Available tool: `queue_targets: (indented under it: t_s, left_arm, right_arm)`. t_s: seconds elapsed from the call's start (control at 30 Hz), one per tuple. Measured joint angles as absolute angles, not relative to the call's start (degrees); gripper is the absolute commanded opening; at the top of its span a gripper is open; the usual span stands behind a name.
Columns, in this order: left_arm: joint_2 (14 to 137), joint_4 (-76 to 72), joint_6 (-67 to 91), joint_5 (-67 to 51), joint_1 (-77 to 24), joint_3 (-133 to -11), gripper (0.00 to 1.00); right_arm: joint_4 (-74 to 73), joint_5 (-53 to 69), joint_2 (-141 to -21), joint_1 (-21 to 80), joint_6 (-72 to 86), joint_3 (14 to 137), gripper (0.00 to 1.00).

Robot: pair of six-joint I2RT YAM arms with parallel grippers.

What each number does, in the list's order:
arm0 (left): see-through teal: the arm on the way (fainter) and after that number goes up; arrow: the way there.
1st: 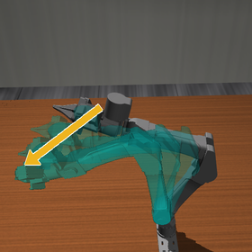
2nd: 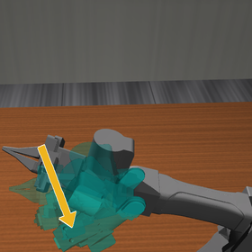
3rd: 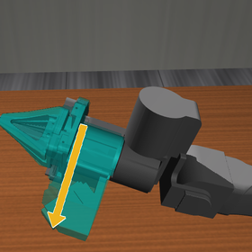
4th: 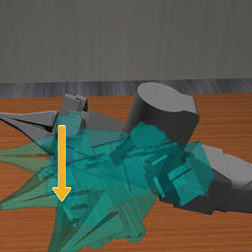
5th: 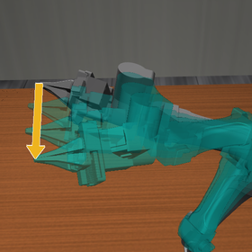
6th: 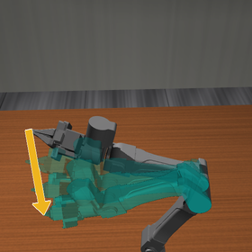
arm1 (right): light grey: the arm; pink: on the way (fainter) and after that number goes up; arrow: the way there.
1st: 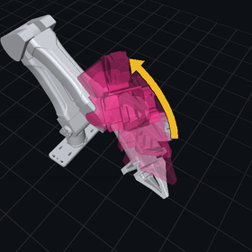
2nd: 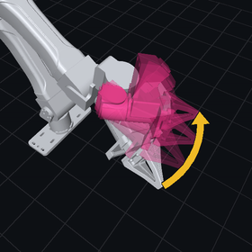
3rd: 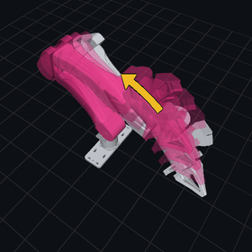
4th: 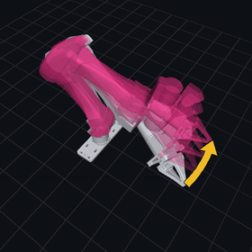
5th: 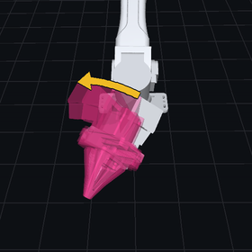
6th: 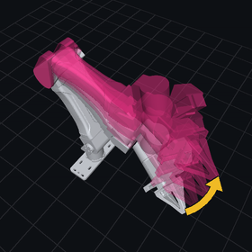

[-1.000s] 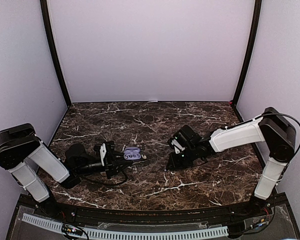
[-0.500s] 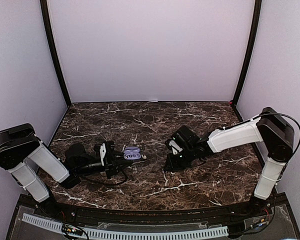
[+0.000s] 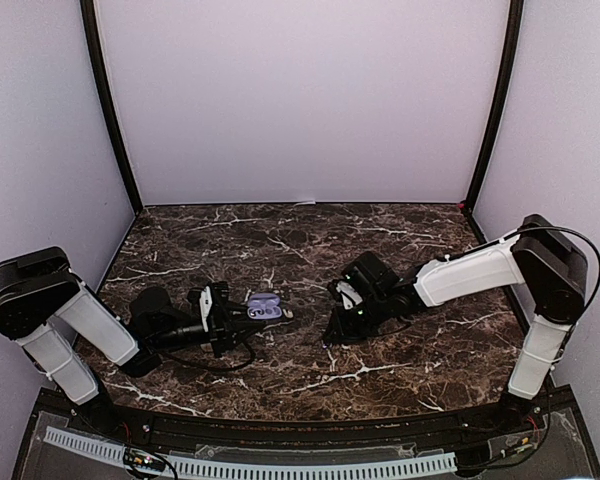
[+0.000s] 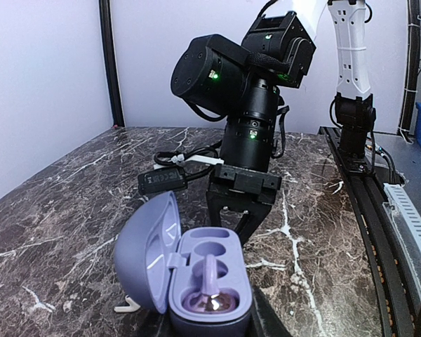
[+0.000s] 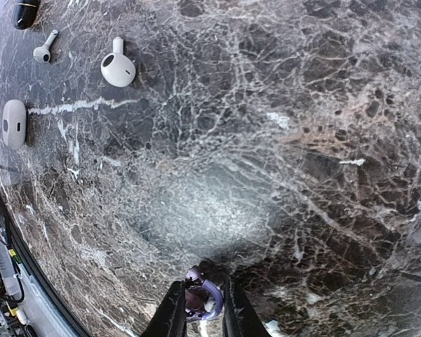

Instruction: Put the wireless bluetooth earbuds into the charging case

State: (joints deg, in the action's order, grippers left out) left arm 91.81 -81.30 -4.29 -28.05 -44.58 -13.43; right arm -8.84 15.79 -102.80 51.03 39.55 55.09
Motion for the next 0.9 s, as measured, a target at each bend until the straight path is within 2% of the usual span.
queue_targets:
  t_s: [0.23, 0.6, 0.9]
  left_arm:
    - [91.8, -81.3, -4.3, -28.1, -44.6, -13.4, 0.12]
    - [91.8, -81.3, -4.3, -28.1, -44.6, -13.4, 0.12]
    - [91.8, -81.3, -4.3, -28.1, -44.6, -13.4, 0.12]
  right_arm:
    - [-7.5, 17.1, -102.8, 51.1, 40.1, 54.3, 0.19]
    - [-4.4, 19.2, -102.7, 51.2, 41.6, 53.9, 0.0]
    - [-2.7, 19.9, -101.1, 51.2, 42.1, 53.0, 0.0]
